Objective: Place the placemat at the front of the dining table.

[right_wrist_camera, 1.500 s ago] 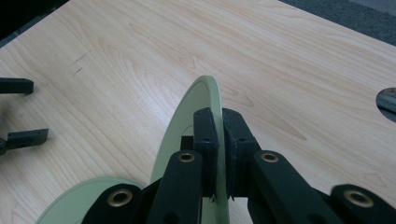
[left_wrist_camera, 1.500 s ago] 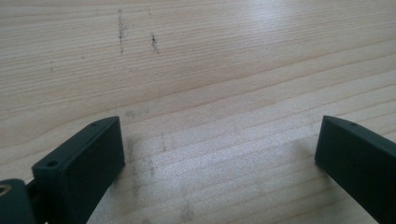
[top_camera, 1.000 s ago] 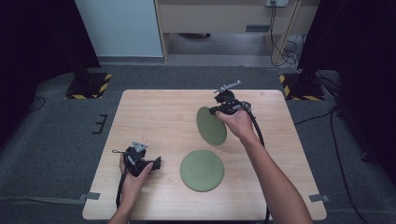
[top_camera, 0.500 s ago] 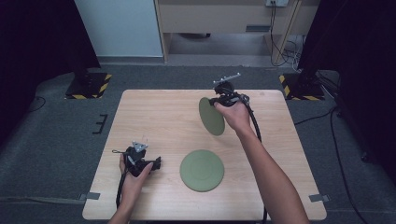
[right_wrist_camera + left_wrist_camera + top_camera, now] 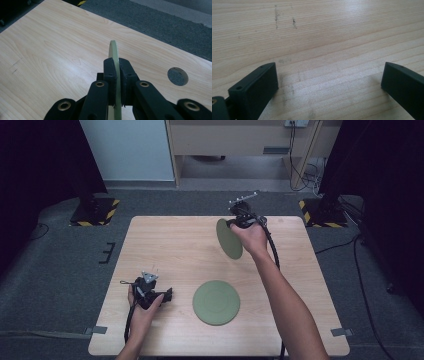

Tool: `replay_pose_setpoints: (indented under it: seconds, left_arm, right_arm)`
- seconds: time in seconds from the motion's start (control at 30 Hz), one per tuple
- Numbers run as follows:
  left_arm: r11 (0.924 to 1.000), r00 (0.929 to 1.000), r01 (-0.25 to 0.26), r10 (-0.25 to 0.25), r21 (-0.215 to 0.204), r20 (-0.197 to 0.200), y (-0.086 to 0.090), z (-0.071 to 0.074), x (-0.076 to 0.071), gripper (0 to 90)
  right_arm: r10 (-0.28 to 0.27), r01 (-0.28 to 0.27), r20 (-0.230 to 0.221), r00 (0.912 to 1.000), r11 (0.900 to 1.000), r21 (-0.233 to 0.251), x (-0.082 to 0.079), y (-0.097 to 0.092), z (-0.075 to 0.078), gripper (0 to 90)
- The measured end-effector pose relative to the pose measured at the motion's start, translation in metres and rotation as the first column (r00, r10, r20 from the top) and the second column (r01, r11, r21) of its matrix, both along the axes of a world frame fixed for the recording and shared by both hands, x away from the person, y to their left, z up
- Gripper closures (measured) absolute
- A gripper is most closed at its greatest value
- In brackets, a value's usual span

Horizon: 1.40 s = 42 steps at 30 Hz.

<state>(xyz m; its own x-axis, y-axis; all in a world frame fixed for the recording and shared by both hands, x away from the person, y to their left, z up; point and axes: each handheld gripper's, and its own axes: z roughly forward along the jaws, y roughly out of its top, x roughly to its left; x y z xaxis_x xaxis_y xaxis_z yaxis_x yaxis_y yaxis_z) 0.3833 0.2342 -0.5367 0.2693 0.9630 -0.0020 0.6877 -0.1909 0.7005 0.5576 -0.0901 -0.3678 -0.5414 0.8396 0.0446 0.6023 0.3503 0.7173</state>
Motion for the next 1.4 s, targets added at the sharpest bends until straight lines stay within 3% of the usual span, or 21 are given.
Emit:
replay_pose_setpoints:
  seconds: [0.37,0.67,0.8,0.9,1.4]
  left_arm:
    - [1.0,1.0,0.0,0.0,0.0,0.0,0.0,0.0,0.0,0.1]
    - [1.0,1.0,0.0,0.0,-0.003,0.001,0.0,0.0,0.0,0.2]
    - [1.0,1.0,0.001,-0.001,-0.001,0.0,0.0,0.0,0.0,0.2]
    - [1.0,1.0,0.001,-0.001,-0.001,0.0,0.0,0.0,0.0,0.2]
    - [1.0,1.0,0.001,-0.001,0.001,-0.001,0.0,0.0,0.0,0.1]
  right_arm:
    - [-0.027,0.027,0.003,0.9996,0.9996,-0.012,0.003,0.0,-0.001,85.8]
    - [-0.014,0.014,0.011,0.9998,0.9996,0.024,0.008,0.028,-0.007,85.8]
    - [-0.018,0.018,0.001,0.9998,0.9995,0.025,0.013,0.032,-0.017,85.8]
    - [-0.025,0.026,-0.008,0.9996,0.9994,0.021,0.016,0.03,-0.026,85.7]
    - [-0.087,0.088,-0.009,0.9961,0.9959,0.024,0.023,-0.009,-0.039,85.8]
